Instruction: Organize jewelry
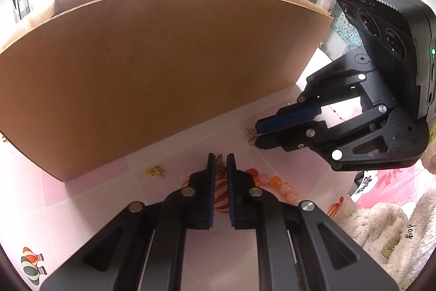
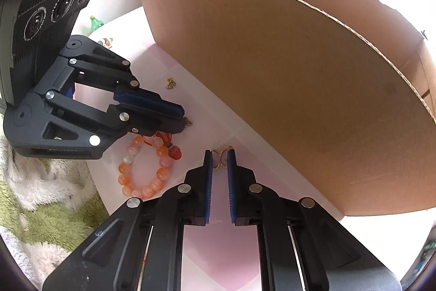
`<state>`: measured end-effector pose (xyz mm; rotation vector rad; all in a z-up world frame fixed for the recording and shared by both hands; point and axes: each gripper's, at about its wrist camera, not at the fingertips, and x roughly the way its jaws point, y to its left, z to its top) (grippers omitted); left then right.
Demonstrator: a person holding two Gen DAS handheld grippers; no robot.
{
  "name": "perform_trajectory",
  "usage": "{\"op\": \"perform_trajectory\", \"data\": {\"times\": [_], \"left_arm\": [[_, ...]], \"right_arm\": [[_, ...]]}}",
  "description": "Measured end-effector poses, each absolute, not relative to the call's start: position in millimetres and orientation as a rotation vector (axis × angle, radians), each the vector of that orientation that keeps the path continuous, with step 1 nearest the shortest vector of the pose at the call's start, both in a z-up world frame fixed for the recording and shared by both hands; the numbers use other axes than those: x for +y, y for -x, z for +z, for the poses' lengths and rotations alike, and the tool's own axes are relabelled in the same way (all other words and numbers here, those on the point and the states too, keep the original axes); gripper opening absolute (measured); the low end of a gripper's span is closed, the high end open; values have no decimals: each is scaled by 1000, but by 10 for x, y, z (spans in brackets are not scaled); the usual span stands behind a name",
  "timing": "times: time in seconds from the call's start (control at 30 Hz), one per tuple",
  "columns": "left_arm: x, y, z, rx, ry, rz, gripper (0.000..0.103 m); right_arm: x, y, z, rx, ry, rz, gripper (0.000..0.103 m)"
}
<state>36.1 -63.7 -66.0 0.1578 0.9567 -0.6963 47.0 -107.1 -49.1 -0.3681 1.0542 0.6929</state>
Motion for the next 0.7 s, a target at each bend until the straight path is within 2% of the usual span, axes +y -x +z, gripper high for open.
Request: {"op": "perform_trajectory", "data": {"times": [0.33,0.7], "left_arm": [[-610,-378,-656,951,-146,-696,8],[-599,-199,-426,889,-188,-682,8]], "right_arm": [[-1221,-401,-315,1025,336,653,9],[-1342,-142,72,905,307,614,9]]}}
